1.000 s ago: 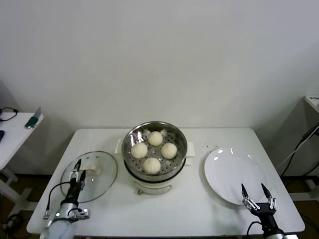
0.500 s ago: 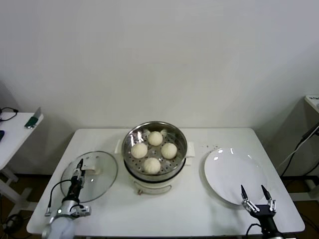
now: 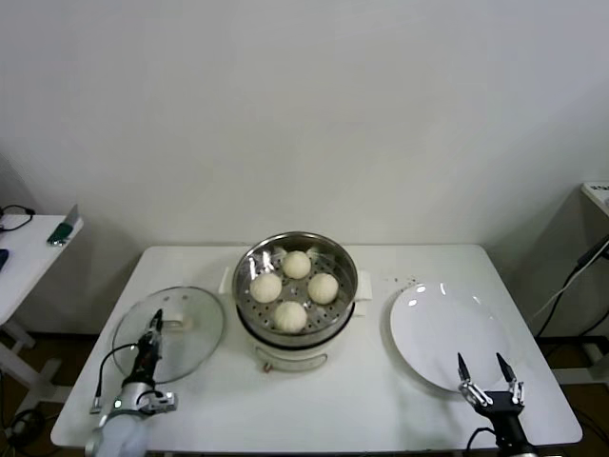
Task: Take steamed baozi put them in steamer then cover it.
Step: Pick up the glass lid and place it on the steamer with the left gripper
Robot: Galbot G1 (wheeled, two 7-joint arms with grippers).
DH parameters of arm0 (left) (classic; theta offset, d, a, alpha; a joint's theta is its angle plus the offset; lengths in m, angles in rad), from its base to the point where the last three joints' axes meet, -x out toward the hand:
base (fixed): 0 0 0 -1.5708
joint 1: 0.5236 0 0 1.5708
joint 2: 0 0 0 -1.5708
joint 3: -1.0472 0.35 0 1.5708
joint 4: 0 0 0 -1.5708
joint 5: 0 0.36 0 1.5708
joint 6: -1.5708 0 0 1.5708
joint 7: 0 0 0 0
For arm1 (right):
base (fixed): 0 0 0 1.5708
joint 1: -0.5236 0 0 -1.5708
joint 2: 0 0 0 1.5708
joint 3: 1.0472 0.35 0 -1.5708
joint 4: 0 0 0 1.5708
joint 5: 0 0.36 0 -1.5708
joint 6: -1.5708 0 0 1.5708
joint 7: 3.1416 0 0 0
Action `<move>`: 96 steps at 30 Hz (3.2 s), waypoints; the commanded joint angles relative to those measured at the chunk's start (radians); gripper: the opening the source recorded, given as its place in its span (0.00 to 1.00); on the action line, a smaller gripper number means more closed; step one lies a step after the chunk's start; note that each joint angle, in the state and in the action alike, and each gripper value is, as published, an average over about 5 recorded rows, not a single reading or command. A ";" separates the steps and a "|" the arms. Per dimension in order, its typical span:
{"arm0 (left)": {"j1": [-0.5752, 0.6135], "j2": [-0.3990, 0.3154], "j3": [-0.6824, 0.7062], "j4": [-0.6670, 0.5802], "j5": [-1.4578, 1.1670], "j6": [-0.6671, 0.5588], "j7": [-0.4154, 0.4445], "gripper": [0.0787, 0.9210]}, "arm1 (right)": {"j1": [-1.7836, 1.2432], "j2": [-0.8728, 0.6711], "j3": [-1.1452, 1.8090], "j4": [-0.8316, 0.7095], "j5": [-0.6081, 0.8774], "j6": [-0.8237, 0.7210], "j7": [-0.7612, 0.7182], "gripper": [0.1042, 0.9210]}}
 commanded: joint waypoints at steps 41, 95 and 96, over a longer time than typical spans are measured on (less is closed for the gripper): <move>-0.234 0.017 0.592 -0.806 -0.056 0.732 0.668 0.07 | 0.053 0.072 -0.019 0.029 -0.141 -0.074 0.054 0.88; -0.162 -0.269 0.602 -0.509 0.333 0.627 0.632 0.07 | 0.086 0.047 -0.028 -0.035 -0.129 -0.033 0.059 0.88; -0.162 -0.269 0.602 -0.507 0.335 0.626 0.632 0.07 | 0.086 0.048 -0.028 -0.036 -0.129 -0.032 0.060 0.88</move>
